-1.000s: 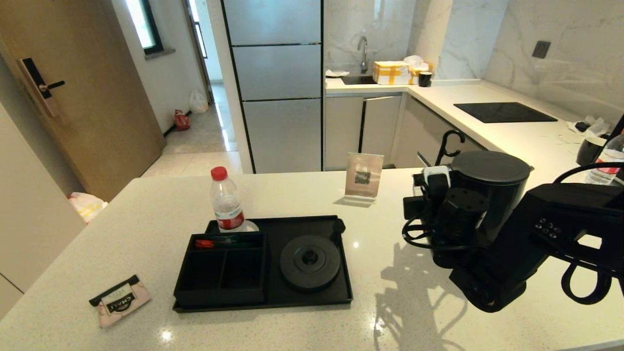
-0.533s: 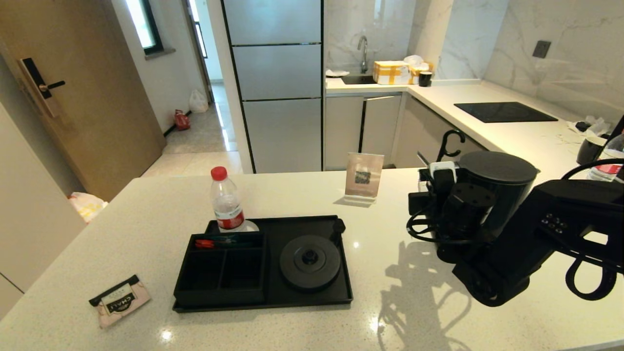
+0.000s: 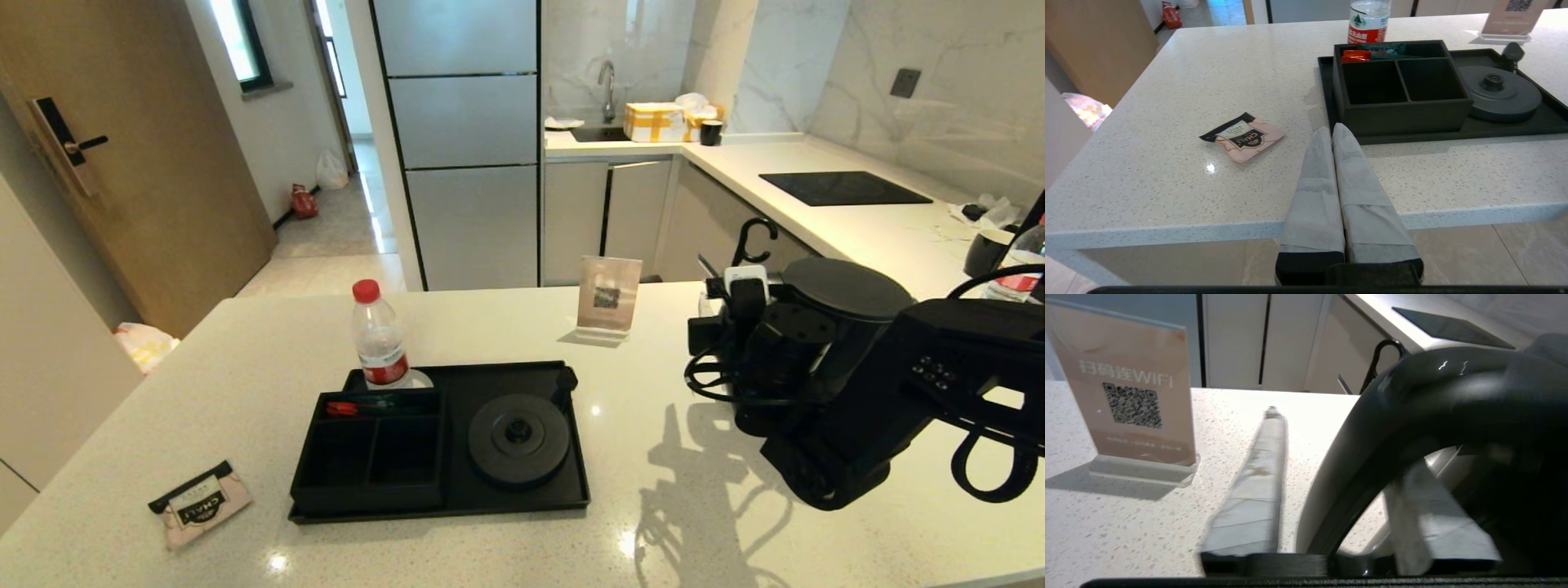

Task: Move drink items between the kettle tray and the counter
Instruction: Place it on the right

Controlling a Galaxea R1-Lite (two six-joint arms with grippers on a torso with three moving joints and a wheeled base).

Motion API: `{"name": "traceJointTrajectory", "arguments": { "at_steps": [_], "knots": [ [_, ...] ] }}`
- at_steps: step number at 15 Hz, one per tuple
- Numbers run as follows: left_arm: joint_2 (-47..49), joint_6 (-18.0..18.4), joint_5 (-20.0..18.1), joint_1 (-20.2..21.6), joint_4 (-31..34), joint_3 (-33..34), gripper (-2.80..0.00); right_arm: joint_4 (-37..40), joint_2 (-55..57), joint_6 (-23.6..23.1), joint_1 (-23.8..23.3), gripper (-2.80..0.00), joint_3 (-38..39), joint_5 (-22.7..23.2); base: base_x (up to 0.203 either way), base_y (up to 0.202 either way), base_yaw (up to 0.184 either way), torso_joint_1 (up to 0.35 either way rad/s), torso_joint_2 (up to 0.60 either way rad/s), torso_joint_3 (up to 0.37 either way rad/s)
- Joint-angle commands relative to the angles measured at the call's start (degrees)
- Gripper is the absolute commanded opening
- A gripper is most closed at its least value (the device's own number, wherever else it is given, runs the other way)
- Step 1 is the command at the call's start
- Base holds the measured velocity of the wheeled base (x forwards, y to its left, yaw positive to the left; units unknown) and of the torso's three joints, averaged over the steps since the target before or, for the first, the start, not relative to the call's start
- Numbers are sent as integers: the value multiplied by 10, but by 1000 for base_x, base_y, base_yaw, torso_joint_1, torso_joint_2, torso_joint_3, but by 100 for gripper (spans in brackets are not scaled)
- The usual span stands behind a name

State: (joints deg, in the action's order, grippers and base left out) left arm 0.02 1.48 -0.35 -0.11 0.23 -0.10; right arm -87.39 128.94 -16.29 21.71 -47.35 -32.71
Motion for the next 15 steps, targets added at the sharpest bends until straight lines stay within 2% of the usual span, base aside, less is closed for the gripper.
{"name": "traceJointTrajectory", "arguments": {
  "at_steps": [1,13,15],
  "knots": [
    [-1,0,0,0,0,0,-280,-3,0,0,-2,0,1,-2,0,0,0,0,0,0],
    [-1,0,0,0,0,0,-280,-3,-12,0,-4,0,12,2,0,0,0,0,0,0],
    [-1,0,0,0,0,0,-280,-3,-42,1,-3,0,38,-4,0,0,0,0,0,0]
  ]
}}
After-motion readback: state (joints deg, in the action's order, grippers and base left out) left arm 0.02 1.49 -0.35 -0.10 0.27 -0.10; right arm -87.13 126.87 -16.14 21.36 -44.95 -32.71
